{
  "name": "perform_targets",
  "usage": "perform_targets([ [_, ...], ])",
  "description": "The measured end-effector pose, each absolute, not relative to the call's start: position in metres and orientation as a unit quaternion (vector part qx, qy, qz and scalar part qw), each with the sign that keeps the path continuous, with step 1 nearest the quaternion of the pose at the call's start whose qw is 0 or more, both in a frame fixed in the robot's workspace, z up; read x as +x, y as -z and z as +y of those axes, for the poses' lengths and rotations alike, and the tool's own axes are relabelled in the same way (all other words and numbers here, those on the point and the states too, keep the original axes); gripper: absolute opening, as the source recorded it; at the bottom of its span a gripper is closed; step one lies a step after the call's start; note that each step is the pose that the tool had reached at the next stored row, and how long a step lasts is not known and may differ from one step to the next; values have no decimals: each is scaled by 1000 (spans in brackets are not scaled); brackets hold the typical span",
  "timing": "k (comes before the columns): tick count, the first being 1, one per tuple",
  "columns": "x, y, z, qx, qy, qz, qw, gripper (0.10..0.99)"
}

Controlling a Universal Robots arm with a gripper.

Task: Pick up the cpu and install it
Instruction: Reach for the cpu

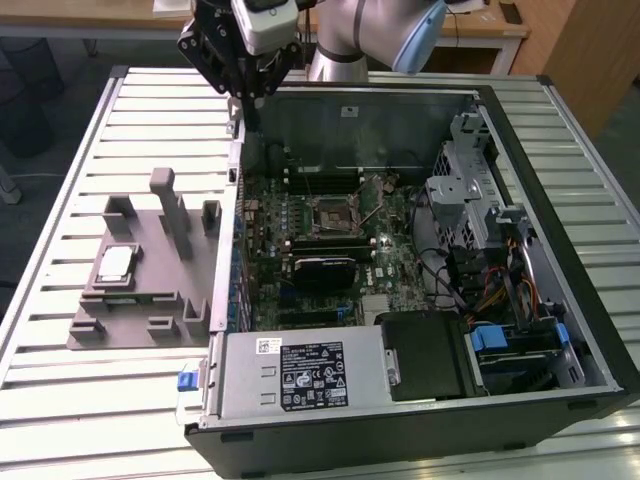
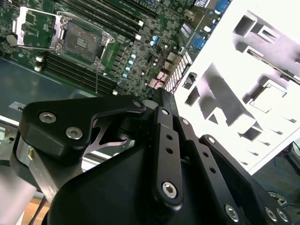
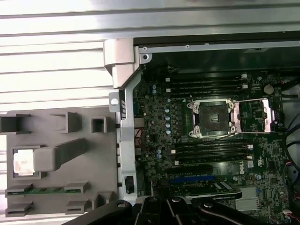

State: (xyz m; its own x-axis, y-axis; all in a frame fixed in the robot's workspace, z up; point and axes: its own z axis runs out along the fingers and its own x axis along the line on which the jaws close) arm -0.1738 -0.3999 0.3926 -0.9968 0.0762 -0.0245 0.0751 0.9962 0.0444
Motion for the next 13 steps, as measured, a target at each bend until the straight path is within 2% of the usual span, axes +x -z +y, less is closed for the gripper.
perform_targets([
  [13,-188,-390,-400,38,-22,999,13,106],
])
